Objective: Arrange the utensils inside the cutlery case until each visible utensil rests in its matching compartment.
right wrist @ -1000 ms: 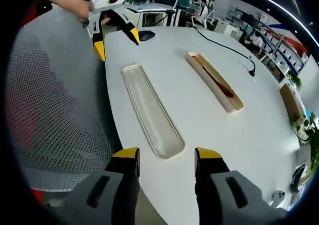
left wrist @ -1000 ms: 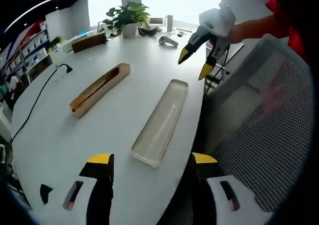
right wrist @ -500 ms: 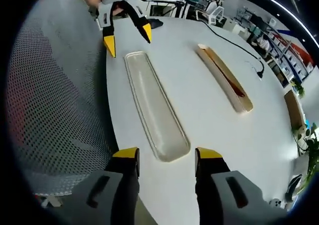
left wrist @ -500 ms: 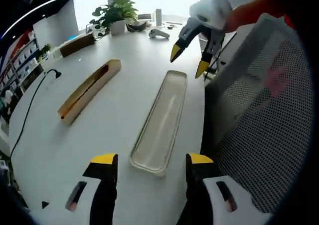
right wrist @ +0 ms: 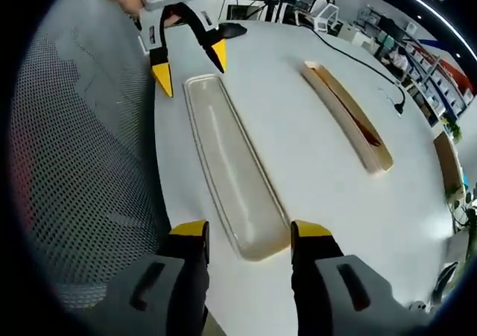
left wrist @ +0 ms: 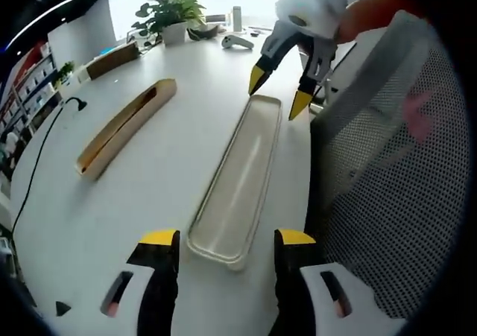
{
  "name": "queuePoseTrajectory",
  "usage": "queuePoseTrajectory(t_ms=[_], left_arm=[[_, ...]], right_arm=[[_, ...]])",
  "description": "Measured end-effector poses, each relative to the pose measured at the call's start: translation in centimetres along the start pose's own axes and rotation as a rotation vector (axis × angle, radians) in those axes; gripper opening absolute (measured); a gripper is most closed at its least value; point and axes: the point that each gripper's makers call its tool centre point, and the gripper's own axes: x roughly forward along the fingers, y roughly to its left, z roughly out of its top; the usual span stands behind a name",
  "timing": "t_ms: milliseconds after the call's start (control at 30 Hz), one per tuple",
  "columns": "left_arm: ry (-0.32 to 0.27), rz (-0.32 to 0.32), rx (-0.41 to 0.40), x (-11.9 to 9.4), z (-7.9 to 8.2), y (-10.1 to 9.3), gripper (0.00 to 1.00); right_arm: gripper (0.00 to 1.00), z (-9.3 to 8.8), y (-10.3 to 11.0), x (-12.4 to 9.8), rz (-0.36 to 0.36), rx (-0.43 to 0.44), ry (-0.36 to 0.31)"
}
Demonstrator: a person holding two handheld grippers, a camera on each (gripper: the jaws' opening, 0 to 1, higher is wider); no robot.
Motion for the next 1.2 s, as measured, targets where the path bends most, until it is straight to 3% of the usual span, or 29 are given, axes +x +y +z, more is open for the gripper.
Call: queuePoseTrajectory(t_ms=[167, 267, 467, 800, 967, 1067, 1200], left_arm=[[0.013, -0.007, -0.01, 0.3, -0.1, -0.1, 0.53], [0.011, 0.01, 0.002, 0.2, 0.0, 0.2, 0.57], [0.017, 0.018, 0.013, 0.2, 0.0, 0.3, 0.54], [0.029, -0.014, 0.068, 0.5, 0.1, -0.1, 0.55], [0.019, -0.017, 0.05, 0.7, 0.4, 0.3, 0.53], [0.013, -0.015, 0.033, 0.8, 0.6, 0.3, 0.48], [0.02, -0.006, 0.018, 0.9, 0.7, 0.6, 0.44]], right_arm=[[0.46, 0.4, 0.4, 0.2, 0.026, 0.021, -0.012], [0.44, 0.4, 0.0, 0.4, 0.011, 0.026, -0.01], [0.4, 0.5, -0.1, 0.7, 0.024, 0.069, -0.026], [0.38, 0.8, 0.1, 0.8, 0.051, 0.021, -0.046], [0.37, 1.0, 0.3, 0.9, 0.068, 0.007, -0.044], [0.38, 0.8, 1.5, 0.8, 0.167, 0.092, -0.036], [0.38, 1.2, 2.0, 0.3, 0.234, 0.221, -0.066]])
